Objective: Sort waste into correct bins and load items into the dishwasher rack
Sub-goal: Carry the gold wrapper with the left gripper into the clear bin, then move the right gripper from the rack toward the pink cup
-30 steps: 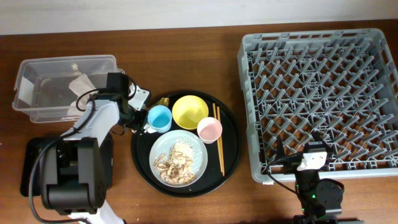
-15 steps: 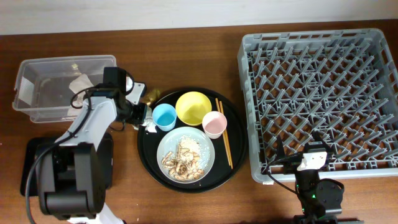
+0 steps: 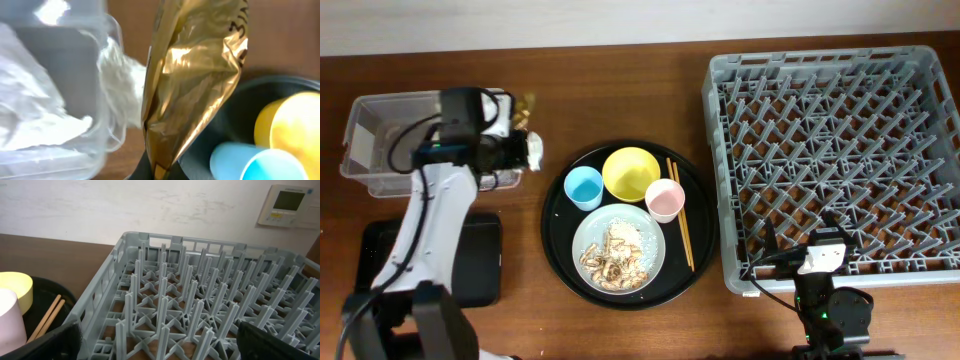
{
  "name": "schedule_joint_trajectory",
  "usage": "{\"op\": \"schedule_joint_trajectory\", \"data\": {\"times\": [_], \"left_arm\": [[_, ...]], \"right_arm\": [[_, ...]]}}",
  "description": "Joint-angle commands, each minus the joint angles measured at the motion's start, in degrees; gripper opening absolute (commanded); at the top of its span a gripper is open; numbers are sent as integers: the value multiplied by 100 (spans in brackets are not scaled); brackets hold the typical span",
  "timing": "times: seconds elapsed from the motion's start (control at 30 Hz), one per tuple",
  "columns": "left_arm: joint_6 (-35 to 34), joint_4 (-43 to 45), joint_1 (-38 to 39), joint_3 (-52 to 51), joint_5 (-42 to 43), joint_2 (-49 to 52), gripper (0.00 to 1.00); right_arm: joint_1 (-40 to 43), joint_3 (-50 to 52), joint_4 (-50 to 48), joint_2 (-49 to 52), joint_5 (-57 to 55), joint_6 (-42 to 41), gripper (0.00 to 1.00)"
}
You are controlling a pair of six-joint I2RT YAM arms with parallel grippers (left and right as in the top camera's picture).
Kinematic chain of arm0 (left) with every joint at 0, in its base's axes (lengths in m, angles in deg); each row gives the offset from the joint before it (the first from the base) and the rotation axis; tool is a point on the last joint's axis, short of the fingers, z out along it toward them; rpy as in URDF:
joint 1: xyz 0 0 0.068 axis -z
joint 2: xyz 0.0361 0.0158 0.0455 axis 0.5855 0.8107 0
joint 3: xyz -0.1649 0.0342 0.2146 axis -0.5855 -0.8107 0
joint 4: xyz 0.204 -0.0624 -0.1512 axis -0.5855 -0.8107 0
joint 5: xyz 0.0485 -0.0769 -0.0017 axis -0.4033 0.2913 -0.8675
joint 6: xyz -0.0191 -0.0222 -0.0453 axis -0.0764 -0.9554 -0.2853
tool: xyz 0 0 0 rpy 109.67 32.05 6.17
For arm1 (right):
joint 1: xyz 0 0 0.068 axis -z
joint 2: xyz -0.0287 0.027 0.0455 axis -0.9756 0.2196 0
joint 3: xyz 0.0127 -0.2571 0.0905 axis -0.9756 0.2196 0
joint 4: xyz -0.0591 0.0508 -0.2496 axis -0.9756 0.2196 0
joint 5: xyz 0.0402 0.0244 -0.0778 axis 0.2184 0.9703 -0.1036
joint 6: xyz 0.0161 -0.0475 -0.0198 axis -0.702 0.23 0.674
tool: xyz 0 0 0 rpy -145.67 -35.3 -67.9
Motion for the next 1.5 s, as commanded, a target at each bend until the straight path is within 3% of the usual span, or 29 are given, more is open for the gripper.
{"op": "schedule_joint_trajectory", "data": {"times": [0.0, 0.13, 0.23, 0.33, 0.47, 0.5, 0.53, 0.57, 0.73, 0.83, 1.0, 1.03, 1.07, 1.2, 1.27, 1.47], "left_arm": [[-680, 481, -417, 107, 938, -332, 1], [-1683, 1204, -1036, 107, 1086, -391, 1], [-2459, 1401, -1432, 105, -9, -382, 1], [-2465, 1432, -1663, 105, -367, -343, 1], [-2465, 1657, -1674, 105, -481, -101, 19], [-2465, 1714, -1674, 105, -479, -22, 28], [-2465, 1770, -1674, 105, -470, 96, 48], [-2468, 1777, -1674, 105, -459, 164, 62], [-2468, 1696, -1674, 107, -343, -195, 64], [-2468, 1119, -1674, 107, 13, -815, 65], [-2470, -780, -1703, 105, -144, -1829, 70], [-2472, -1150, -1759, 105, -262, -2000, 92], [-2518, -1451, -1843, 105, -363, -2135, 99], [-2522, -2055, -2208, 105, -1045, -2260, 99], [-2874, -2293, -2422, 105, -1038, -2256, 99], [-2911, -2400, -2509, 105, -1038, -2256, 99]], "right_arm": [[42, 46, 17, -37, -31, 22, 99], [42, 46, 15, -37, -31, 22, 99], [42, 46, 15, -37, -31, 22, 99], [42, 46, 15, -37, -31, 22, 99], [42, 46, 15, -37, -31, 22, 99], [42, 46, 15, -37, -31, 22, 99], [42, 46, 17, -37, -31, 22, 99], [42, 46, 15, -37, -31, 22, 99], [42, 46, 17, -37, -28, 22, 99], [42, 46, 15, -37, -31, 22, 99], [42, 46, 15, -37, -28, 22, 99], [42, 46, 15, -37, -28, 22, 99], [42, 46, 15, -37, -31, 22, 99], [42, 46, 15, -37, -31, 22, 99], [42, 46, 15, -37, -31, 22, 99], [42, 46, 15, -37, -28, 22, 99]]}}
